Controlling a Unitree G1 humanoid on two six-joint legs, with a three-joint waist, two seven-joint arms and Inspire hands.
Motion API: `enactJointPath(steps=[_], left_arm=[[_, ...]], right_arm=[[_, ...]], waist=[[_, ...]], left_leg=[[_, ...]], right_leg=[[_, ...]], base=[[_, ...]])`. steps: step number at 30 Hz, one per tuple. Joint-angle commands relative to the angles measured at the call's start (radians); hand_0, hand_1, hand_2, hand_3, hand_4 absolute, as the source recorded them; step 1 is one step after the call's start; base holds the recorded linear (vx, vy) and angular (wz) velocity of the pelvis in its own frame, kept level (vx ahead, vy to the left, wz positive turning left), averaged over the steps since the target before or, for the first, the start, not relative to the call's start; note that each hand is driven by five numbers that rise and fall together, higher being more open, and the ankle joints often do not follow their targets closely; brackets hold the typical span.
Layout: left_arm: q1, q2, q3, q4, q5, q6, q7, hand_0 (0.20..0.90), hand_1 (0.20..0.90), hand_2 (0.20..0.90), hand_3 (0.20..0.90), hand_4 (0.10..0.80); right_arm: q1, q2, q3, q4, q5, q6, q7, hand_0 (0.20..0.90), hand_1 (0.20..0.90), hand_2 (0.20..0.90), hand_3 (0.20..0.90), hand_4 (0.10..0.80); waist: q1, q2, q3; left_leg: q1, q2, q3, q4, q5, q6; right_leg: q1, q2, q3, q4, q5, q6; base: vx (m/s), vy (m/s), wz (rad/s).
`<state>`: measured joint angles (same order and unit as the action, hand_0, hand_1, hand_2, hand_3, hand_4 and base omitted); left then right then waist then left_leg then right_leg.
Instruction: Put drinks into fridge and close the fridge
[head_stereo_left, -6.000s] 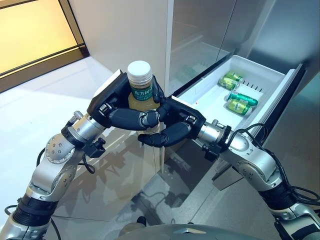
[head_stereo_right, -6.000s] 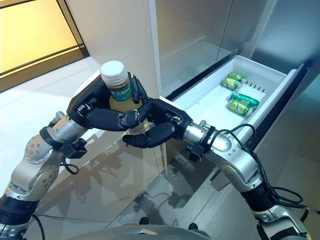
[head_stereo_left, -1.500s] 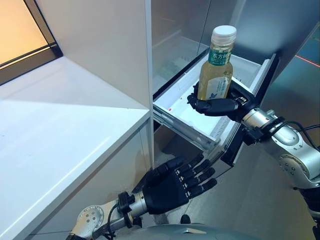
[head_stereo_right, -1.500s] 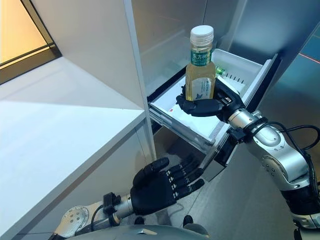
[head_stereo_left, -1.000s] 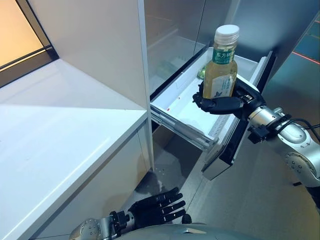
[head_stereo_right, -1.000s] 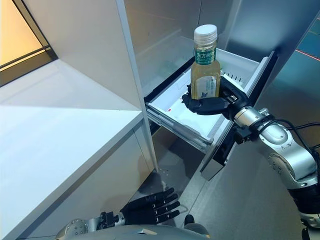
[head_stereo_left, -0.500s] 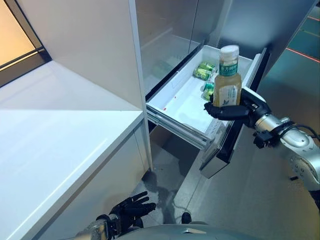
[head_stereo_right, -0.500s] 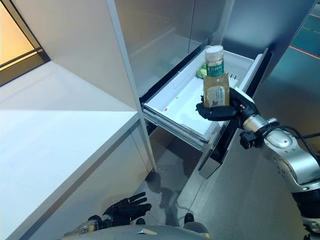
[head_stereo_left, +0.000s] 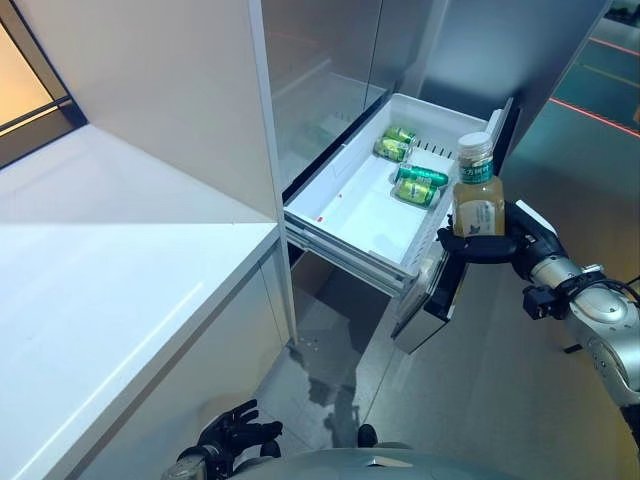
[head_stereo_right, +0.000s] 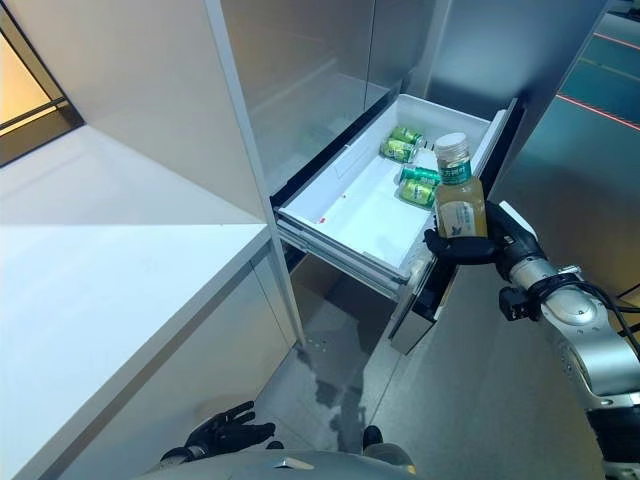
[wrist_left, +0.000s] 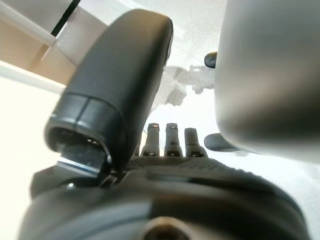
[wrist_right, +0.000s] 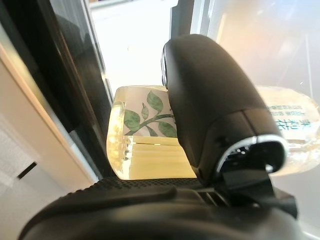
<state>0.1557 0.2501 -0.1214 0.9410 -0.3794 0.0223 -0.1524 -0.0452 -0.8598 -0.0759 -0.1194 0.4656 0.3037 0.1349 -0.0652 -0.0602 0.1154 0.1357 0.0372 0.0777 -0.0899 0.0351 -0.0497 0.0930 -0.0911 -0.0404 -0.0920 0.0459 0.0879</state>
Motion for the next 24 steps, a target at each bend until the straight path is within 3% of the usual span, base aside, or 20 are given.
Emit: enactJointPath(steps=[1, 11, 24], left_arm=[[0.006, 0.036, -0.027, 0.085, 0.060, -0.022, 0.014, 0.900, 0.900, 0.900, 0.900, 0.800], [0.044, 0.065, 0.018, 0.129, 0.090, -0.056, 0.081, 0.900, 0.900, 0.900, 0.900, 0.800], [0.051, 0.129, 0.035, 0.106, 0.142, -0.029, 0.083, 0.900, 0.900, 0.900, 0.900, 0.800]], right_arm=[[-0.307, -0.108, -0.088, 0.011, -0.008, -0.163, 0.016, 0.300, 0.300, 0.300, 0.200, 0.100], [-0.511, -0.172, 0.085, 0.207, -0.119, -0.162, 0.107, 0.300, 0.300, 0.300, 0.200, 0.100], [-0.769, -0.158, 0.328, 0.423, -0.214, -0.106, 0.180, 0.300, 0.300, 0.300, 0.200, 0.100]], waist=[[0.068, -0.042, -0.054], [0.124, -0.069, -0.049], [0.202, -0.105, -0.007]], left_leg=[[-0.023, -0.086, -0.047, 0.009, -0.053, 0.072], [-0.035, -0.087, -0.072, 0.006, -0.043, 0.071], [-0.066, -0.083, -0.108, 0.008, -0.033, 0.075]], right_leg=[[-0.008, 0.095, -0.026, 0.033, -0.003, -0.032], [-0.003, 0.097, -0.042, 0.016, 0.004, -0.031], [-0.016, 0.100, -0.066, 0.012, 0.013, -0.031]], base=[[0.081, -0.021, 0.01], [0.081, -0.016, 0.02], [0.037, -0.031, 0.09]])
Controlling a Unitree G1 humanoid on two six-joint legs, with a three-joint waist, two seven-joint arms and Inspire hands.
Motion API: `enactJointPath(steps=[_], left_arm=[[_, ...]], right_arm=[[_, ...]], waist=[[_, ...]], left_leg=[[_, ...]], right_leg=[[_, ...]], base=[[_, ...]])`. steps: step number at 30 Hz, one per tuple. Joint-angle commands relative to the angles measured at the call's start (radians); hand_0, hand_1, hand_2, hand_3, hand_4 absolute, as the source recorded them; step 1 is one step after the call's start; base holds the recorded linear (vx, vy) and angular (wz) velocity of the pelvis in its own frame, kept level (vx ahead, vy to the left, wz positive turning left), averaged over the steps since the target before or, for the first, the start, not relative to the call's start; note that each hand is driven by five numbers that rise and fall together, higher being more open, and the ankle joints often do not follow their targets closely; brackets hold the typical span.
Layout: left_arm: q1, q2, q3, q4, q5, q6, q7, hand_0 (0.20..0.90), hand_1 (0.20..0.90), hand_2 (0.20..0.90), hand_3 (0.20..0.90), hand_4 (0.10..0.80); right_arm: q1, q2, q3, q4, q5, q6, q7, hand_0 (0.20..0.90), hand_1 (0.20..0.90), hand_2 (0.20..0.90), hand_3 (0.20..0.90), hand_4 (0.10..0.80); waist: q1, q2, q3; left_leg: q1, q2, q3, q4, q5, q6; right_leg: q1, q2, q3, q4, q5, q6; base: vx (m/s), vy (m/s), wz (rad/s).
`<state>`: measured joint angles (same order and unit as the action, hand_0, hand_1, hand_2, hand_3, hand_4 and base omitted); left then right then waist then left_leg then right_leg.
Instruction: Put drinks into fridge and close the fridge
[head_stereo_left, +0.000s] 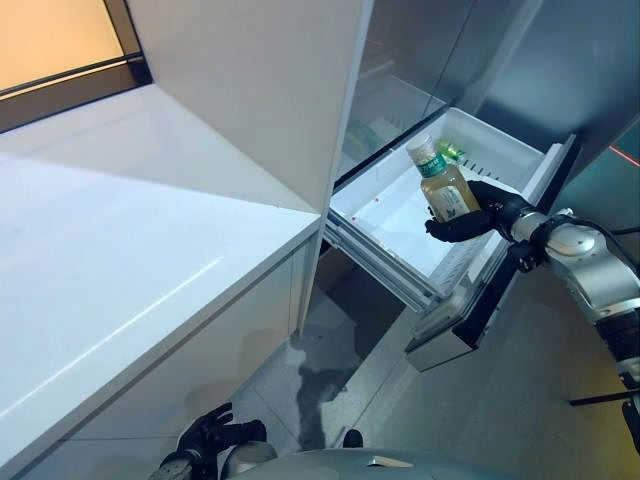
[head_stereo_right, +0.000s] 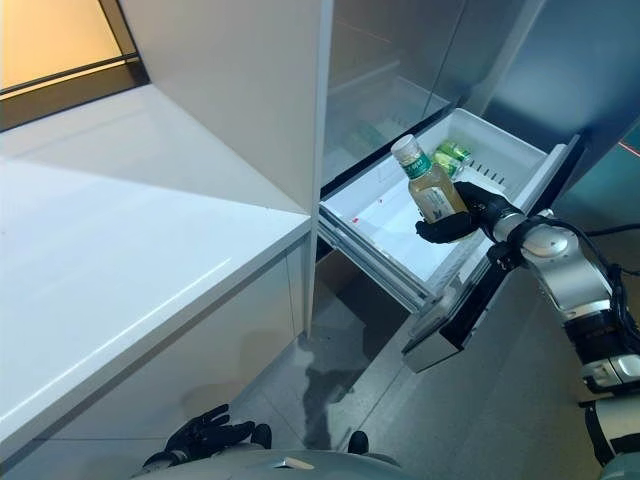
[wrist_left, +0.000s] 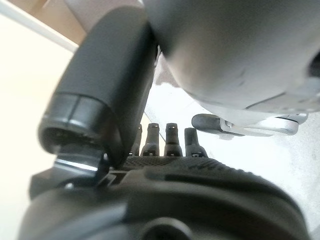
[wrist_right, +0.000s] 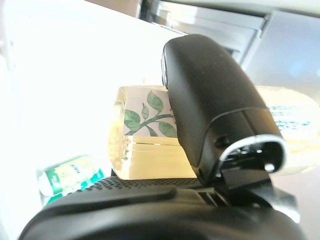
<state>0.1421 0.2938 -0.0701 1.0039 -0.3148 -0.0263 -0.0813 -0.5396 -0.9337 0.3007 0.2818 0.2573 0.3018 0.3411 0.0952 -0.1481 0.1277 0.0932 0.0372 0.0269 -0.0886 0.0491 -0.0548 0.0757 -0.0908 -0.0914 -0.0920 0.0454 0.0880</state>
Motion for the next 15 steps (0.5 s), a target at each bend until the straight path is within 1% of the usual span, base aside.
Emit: enactJointPath(steps=[1, 7, 9, 11, 15], left_arm=[[0.064, 0.088, -0.016, 0.042, 0.078, 0.021, 0.010, 0.900, 0.900, 0.900, 0.900, 0.800], [0.045, 0.122, -0.024, 0.030, 0.074, 0.043, 0.012, 0.900, 0.900, 0.900, 0.900, 0.800], [0.038, 0.134, -0.024, 0.026, 0.070, 0.047, 0.013, 0.900, 0.900, 0.900, 0.900, 0.800], [0.028, 0.148, -0.023, 0.018, 0.064, 0.050, 0.016, 0.900, 0.900, 0.900, 0.900, 0.800], [0.009, 0.174, -0.028, 0.007, 0.040, 0.052, 0.016, 0.900, 0.900, 0.900, 0.900, 0.800]], right_arm=[[-0.286, -0.083, -0.039, 0.033, -0.009, -0.098, -0.026, 0.300, 0.300, 0.300, 0.200, 0.100], [-0.373, -0.064, 0.067, 0.192, -0.074, -0.041, -0.016, 0.300, 0.300, 0.300, 0.200, 0.100], [-0.402, -0.059, 0.098, 0.250, -0.067, -0.009, -0.027, 0.300, 0.300, 0.300, 0.200, 0.100], [-0.428, -0.055, 0.125, 0.307, -0.065, -0.006, -0.036, 0.300, 0.300, 0.300, 0.200, 0.100], [-0.494, -0.057, 0.176, 0.399, -0.053, 0.043, -0.055, 0.300, 0.300, 0.300, 0.200, 0.100]], waist=[[0.043, -0.018, -0.017], [0.075, -0.026, 0.020], [0.086, -0.029, 0.037], [0.096, -0.032, 0.054], [0.113, -0.028, 0.099]], left_leg=[[-0.025, -0.083, -0.058, 0.007, -0.047, 0.080], [-0.048, -0.080, -0.073, 0.015, -0.040, 0.082], [-0.060, -0.079, -0.079, 0.019, -0.037, 0.082], [-0.077, -0.078, -0.086, 0.022, -0.035, 0.082], [-0.110, -0.078, -0.098, 0.024, -0.027, 0.082]], right_leg=[[0.001, 0.100, -0.016, 0.013, 0.014, -0.031], [-0.016, 0.099, -0.028, 0.020, 0.023, -0.031], [-0.024, 0.100, -0.031, 0.022, 0.026, -0.031], [-0.036, 0.101, -0.033, 0.024, 0.029, -0.031], [-0.064, 0.102, -0.039, 0.028, 0.035, -0.033]], base=[[0.027, -0.035, 0.06], [0.021, -0.041, 0.06], [-0.002, -0.063, 0.18], [-0.036, -0.063, 0.12], [-0.074, -0.040, 0.09]])
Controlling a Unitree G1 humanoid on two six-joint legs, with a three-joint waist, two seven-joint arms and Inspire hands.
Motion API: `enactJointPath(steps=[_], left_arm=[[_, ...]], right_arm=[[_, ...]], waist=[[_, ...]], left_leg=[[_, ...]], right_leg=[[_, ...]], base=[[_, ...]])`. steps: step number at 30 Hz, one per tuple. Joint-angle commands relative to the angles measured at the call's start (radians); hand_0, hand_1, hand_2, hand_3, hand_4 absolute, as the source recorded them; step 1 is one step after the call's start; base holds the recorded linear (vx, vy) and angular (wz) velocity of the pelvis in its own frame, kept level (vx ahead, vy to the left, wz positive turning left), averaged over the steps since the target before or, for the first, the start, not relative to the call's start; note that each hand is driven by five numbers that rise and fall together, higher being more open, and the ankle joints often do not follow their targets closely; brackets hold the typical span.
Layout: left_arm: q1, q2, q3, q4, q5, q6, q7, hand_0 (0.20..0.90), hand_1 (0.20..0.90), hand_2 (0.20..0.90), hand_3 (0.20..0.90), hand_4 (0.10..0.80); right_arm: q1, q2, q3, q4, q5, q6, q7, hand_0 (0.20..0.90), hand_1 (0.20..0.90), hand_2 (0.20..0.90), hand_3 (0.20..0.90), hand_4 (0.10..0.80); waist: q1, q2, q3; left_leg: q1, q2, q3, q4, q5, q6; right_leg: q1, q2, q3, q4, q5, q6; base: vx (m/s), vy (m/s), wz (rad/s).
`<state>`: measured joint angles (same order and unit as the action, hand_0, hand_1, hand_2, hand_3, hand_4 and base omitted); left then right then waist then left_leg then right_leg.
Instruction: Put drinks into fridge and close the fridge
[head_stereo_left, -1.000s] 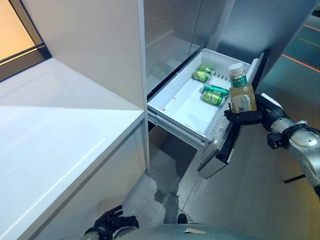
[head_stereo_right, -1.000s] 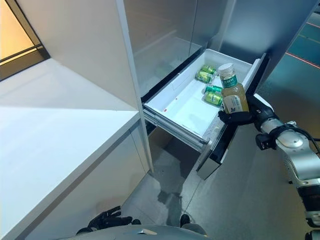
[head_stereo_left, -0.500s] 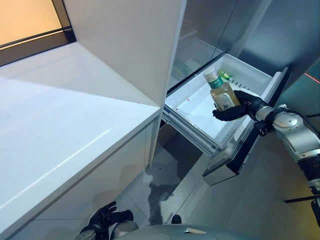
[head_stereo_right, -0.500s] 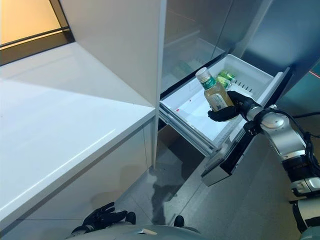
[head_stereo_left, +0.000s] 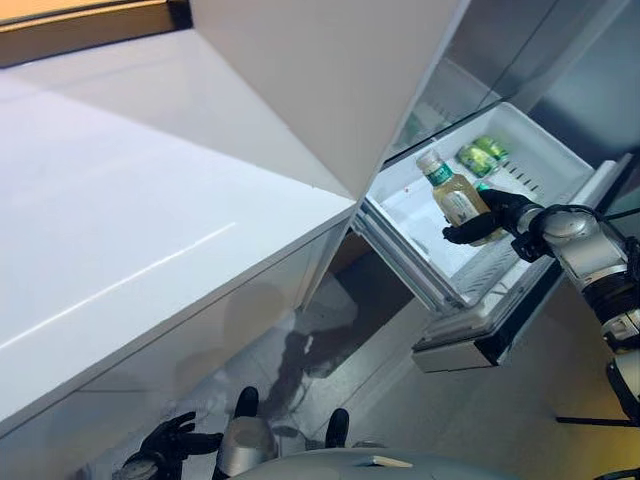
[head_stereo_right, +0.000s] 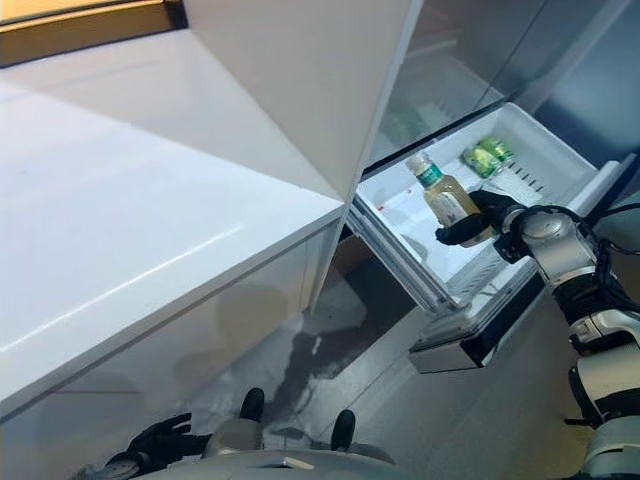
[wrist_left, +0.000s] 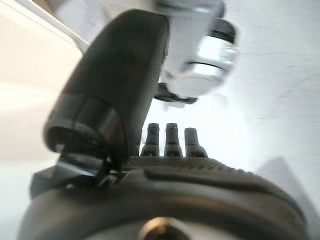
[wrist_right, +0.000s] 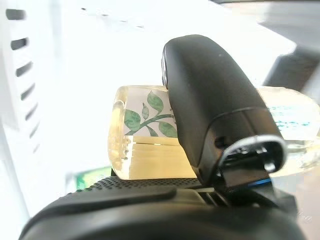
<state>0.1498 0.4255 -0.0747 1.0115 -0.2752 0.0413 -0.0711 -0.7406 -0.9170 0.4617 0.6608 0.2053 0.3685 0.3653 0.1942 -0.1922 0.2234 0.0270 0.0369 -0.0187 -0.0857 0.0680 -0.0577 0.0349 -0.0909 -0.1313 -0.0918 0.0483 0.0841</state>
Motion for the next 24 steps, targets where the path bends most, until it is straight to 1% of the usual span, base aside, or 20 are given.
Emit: enactJointPath(steps=[1, 8, 10, 11, 14, 20, 24], left_arm=[[-0.001, 0.048, -0.024, -0.003, -0.007, -0.016, 0.003, 0.900, 0.900, 0.900, 0.900, 0.800], [-0.016, 0.055, -0.031, -0.016, -0.046, -0.036, 0.002, 0.900, 0.900, 0.900, 0.900, 0.800], [-0.030, 0.053, -0.043, -0.027, -0.059, -0.017, 0.016, 0.900, 0.900, 0.900, 0.900, 0.800], [-0.045, 0.045, -0.052, -0.040, -0.060, 0.007, 0.039, 0.900, 0.900, 0.900, 0.900, 0.800], [-0.054, 0.046, -0.059, -0.045, -0.072, 0.023, 0.049, 0.900, 0.900, 0.900, 0.900, 0.800], [-0.063, 0.054, -0.065, -0.057, -0.095, 0.047, 0.052, 0.900, 0.900, 0.900, 0.900, 0.800], [-0.071, 0.064, -0.059, -0.063, -0.094, 0.063, 0.042, 0.900, 0.900, 0.900, 0.900, 0.800]], right_arm=[[-0.308, -0.078, 0.026, 0.042, -0.003, -0.019, -0.080, 0.300, 0.300, 0.300, 0.200, 0.100], [-0.365, -0.072, 0.067, 0.163, -0.039, -0.031, -0.056, 0.300, 0.300, 0.300, 0.200, 0.100], [-0.375, -0.056, 0.071, 0.191, -0.049, -0.035, -0.053, 0.300, 0.300, 0.300, 0.200, 0.100], [-0.383, -0.040, 0.074, 0.227, -0.070, -0.038, -0.040, 0.300, 0.300, 0.300, 0.200, 0.100], [-0.397, -0.029, 0.079, 0.271, -0.084, -0.038, -0.025, 0.300, 0.300, 0.300, 0.200, 0.100], [-0.427, 0.002, 0.087, 0.387, -0.149, -0.039, 0.016, 0.300, 0.300, 0.300, 0.200, 0.100], [-0.440, 0.020, 0.094, 0.443, -0.190, -0.012, 0.062, 0.300, 0.300, 0.300, 0.200, 0.100]], waist=[[0.018, 0.018, 0.013], [0.035, 0.036, 0.065], [0.038, 0.034, 0.071], [0.043, 0.031, 0.074], [0.050, 0.031, 0.076], [0.067, 0.047, 0.086], [0.078, 0.057, 0.088]], left_leg=[[-0.053, -0.078, -0.054, 0.022, -0.044, 0.085], [-0.106, -0.084, -0.070, 0.022, -0.027, 0.083], [-0.113, -0.084, -0.072, 0.023, -0.027, 0.082], [-0.117, -0.083, -0.074, 0.024, -0.026, 0.081], [-0.120, -0.083, -0.076, 0.023, -0.024, 0.079], [-0.134, -0.087, -0.080, 0.026, -0.017, 0.077], [-0.141, -0.091, -0.085, 0.028, -0.012, 0.076]], right_leg=[[-0.031, 0.101, 0.000, 0.028, 0.033, -0.029], [-0.078, 0.099, -0.007, 0.032, 0.040, -0.031], [-0.083, 0.100, -0.008, 0.033, 0.039, -0.032], [-0.084, 0.099, -0.012, 0.031, 0.040, -0.033], [-0.086, 0.097, -0.021, 0.031, 0.040, -0.033], [-0.094, 0.090, -0.039, 0.036, 0.038, -0.035], [-0.099, 0.087, -0.047, 0.039, 0.037, -0.037]], base=[[-0.098, -0.023, 0.11], [-0.060, 0.003, 0.04], [0.001, -0.022, 0.00], [0.016, -0.042, 0.01], [0.007, -0.015, 0.00], [0.000, 0.001, 0.01], [0.006, -0.002, 0.08]])
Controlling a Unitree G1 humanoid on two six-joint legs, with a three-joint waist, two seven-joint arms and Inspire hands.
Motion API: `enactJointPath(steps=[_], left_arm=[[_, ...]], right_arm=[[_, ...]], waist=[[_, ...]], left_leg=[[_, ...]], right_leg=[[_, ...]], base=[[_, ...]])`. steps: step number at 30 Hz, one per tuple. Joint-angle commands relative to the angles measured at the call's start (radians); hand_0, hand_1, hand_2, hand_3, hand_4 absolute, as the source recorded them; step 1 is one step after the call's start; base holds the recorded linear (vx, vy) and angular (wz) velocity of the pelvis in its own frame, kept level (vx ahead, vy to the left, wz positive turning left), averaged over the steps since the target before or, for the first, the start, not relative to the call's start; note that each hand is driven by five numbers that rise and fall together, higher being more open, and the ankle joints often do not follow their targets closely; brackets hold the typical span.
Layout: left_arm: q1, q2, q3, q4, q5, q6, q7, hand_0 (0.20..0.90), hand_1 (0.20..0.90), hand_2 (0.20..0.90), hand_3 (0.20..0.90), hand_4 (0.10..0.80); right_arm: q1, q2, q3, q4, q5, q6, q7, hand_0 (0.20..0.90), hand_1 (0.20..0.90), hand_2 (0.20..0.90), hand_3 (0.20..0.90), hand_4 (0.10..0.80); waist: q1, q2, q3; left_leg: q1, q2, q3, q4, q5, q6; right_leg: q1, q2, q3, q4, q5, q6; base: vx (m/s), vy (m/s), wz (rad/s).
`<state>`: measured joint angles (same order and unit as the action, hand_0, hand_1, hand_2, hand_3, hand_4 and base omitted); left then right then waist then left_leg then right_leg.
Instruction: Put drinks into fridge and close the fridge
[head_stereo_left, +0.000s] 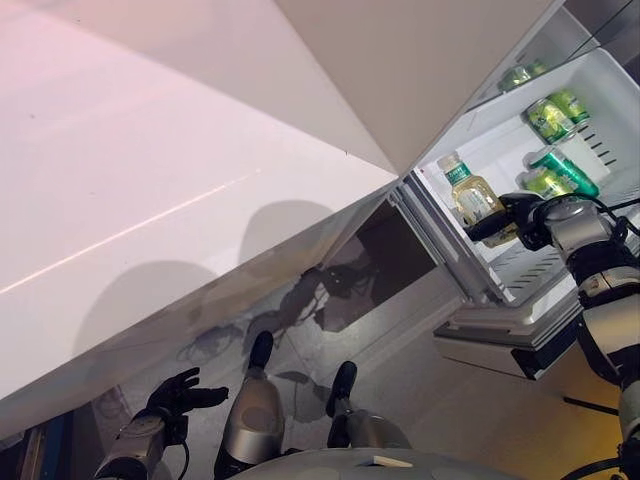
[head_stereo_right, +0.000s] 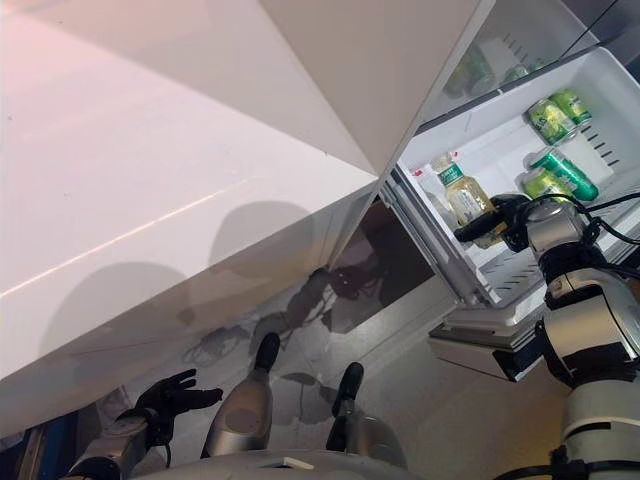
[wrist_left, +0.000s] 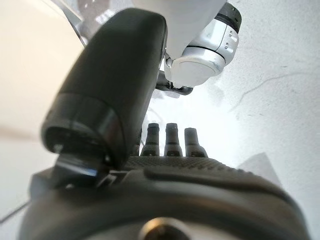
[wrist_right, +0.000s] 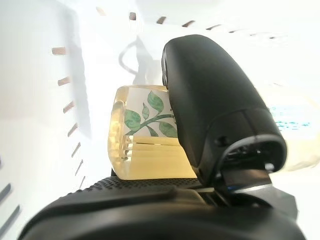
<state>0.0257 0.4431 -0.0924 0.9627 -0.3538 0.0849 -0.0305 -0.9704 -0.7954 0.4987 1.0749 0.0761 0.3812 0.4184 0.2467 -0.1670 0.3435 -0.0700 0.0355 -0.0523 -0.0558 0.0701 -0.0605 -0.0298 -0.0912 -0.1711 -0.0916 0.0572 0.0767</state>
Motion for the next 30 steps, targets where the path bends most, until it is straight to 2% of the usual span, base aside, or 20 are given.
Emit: enactJointPath(steps=[1, 5, 13, 19, 21, 24, 25, 26, 27, 28, 29, 30], left_arm=[[0.051, 0.046, -0.045, -0.014, -0.014, 0.020, 0.002, 0.900, 0.900, 0.900, 0.900, 0.800], [0.050, 0.044, -0.050, -0.009, -0.009, 0.010, 0.003, 0.900, 0.900, 0.900, 0.900, 0.800], [0.031, 0.061, -0.045, -0.059, 0.009, 0.116, 0.023, 0.900, 0.900, 0.900, 0.900, 0.800], [0.010, 0.068, -0.047, -0.036, 0.002, 0.113, 0.003, 0.900, 0.900, 0.900, 0.900, 0.800], [-0.001, 0.071, -0.050, -0.023, -0.003, 0.107, -0.004, 0.900, 0.900, 0.900, 0.900, 0.800], [-0.008, 0.068, -0.049, -0.015, -0.001, 0.103, -0.007, 0.900, 0.900, 0.900, 0.900, 0.800], [-0.012, 0.067, -0.049, -0.011, 0.001, 0.104, -0.007, 0.900, 0.900, 0.900, 0.900, 0.800], [-0.012, 0.067, -0.049, -0.010, 0.002, 0.103, -0.006, 0.900, 0.900, 0.900, 0.900, 0.800], [-0.014, 0.067, -0.048, -0.007, 0.003, 0.102, -0.006, 0.900, 0.900, 0.900, 0.900, 0.800], [-0.014, 0.067, -0.049, -0.006, 0.004, 0.103, -0.006, 0.900, 0.900, 0.900, 0.900, 0.800], [-0.015, 0.067, -0.049, -0.006, 0.004, 0.104, -0.005, 0.900, 0.900, 0.900, 0.900, 0.800], [-0.017, 0.067, -0.049, -0.002, 0.003, 0.104, -0.005, 0.900, 0.900, 0.900, 0.900, 0.800]], right_arm=[[-0.208, -0.095, 0.058, 0.046, -0.071, -0.024, 0.012, 0.300, 0.300, 0.300, 0.200, 0.100], [-0.206, -0.084, 0.056, 0.080, -0.103, -0.014, 0.049, 0.300, 0.300, 0.300, 0.200, 0.100], [-0.229, -0.063, 0.051, 0.136, -0.208, 0.006, 0.188, 0.300, 0.300, 0.300, 0.200, 0.100], [-0.229, -0.046, 0.051, 0.151, -0.195, 0.010, 0.163, 0.300, 0.300, 0.300, 0.200, 0.100], [-0.227, -0.039, 0.049, 0.154, -0.188, 0.019, 0.143, 0.359, 0.359, 0.359, 0.269, 0.169], [-0.222, -0.029, 0.043, 0.158, -0.188, 0.024, 0.125, 0.392, 0.392, 0.392, 0.307, 0.207], [-0.220, -0.025, 0.042, 0.158, -0.181, 0.028, 0.114, 0.507, 0.507, 0.507, 0.442, 0.342], [-0.219, -0.023, 0.040, 0.157, -0.183, 0.033, 0.110, 0.566, 0.566, 0.566, 0.510, 0.410], [-0.215, -0.022, 0.038, 0.157, -0.180, 0.035, 0.102, 0.601, 0.601, 0.601, 0.551, 0.451], [-0.215, -0.022, 0.038, 0.157, -0.178, 0.034, 0.100, 0.601, 0.601, 0.601, 0.551, 0.451], [-0.214, -0.023, 0.037, 0.158, -0.172, 0.036, 0.097, 0.785, 0.785, 0.785, 0.765, 0.665], [-0.215, -0.022, 0.035, 0.158, -0.173, 0.043, 0.094, 0.900, 0.900, 0.900, 0.900, 0.800]], waist=[[0.028, 0.033, -0.031], [0.034, 0.034, -0.029], [0.046, 0.026, -0.055], [0.045, 0.038, -0.050], [0.044, 0.041, -0.046], [0.045, 0.044, -0.043], [0.045, 0.045, -0.042], [0.045, 0.044, -0.042], [0.045, 0.044, -0.042], [0.045, 0.043, -0.042], [0.045, 0.043, -0.042], [0.044, 0.043, -0.044]], left_leg=[[-0.046, -0.091, -0.053, 0.000, -0.014, 0.079], [-0.049, -0.092, -0.057, 0.003, -0.014, 0.078], [-0.042, -0.084, -0.056, 0.007, -0.019, 0.071], [-0.043, -0.085, -0.054, 0.011, -0.016, 0.072], [-0.046, -0.085, -0.052, 0.014, -0.017, 0.071], [-0.047, -0.085, -0.052, 0.017, -0.017, 0.071], [-0.046, -0.085, -0.051, 0.019, -0.017, 0.071], [-0.046, -0.086, -0.051, 0.019, -0.017, 0.071], [-0.045, -0.086, -0.051, 0.020, -0.017, 0.071], [-0.045, -0.086, -0.052, 0.020, -0.018, 0.070], [-0.043, -0.085, -0.052, 0.020, -0.018, 0.070], [-0.043, -0.085, -0.053, 0.020, -0.017, 0.070]], right_leg=[[-0.035, 0.086, -0.009, 0.040, 0.028, -0.029], [-0.036, 0.084, -0.013, 0.042, 0.027, -0.030], [-0.028, 0.081, -0.025, 0.043, 0.021, -0.033], [-0.029, 0.078, -0.027, 0.047, 0.021, -0.035], [-0.030, 0.076, -0.029, 0.048, 0.021, -0.035], [-0.030, 0.074, -0.031, 0.051, 0.019, -0.035], [-0.030, 0.072, -0.032, 0.053, 0.019, -0.035], [-0.029, 0.072, -0.033, 0.054, 0.019, -0.035], [-0.029, 0.072, -0.032, 0.055, 0.019, -0.034], [-0.028, 0.072, -0.032, 0.056, 0.019, -0.034], [-0.028, 0.071, -0.033, 0.055, 0.019, -0.033], [-0.028, 0.071, -0.032, 0.056, 0.020, -0.033]], base=[[0.009, -0.002, 0.12], [0.010, -0.009, 0.05], [0.054, -0.020, 0.01], [0.000, 0.000, 0.00], [0.000, 0.000, 0.00], [-0.001, 0.003, 0.02], [0.003, 0.003, 0.07], [0.010, -0.001, 0.07], [0.013, -0.005, 0.03], [0.000, 0.000, 0.00], [0.000, 0.000, 0.00], [0.000, 0.000, 0.00]])
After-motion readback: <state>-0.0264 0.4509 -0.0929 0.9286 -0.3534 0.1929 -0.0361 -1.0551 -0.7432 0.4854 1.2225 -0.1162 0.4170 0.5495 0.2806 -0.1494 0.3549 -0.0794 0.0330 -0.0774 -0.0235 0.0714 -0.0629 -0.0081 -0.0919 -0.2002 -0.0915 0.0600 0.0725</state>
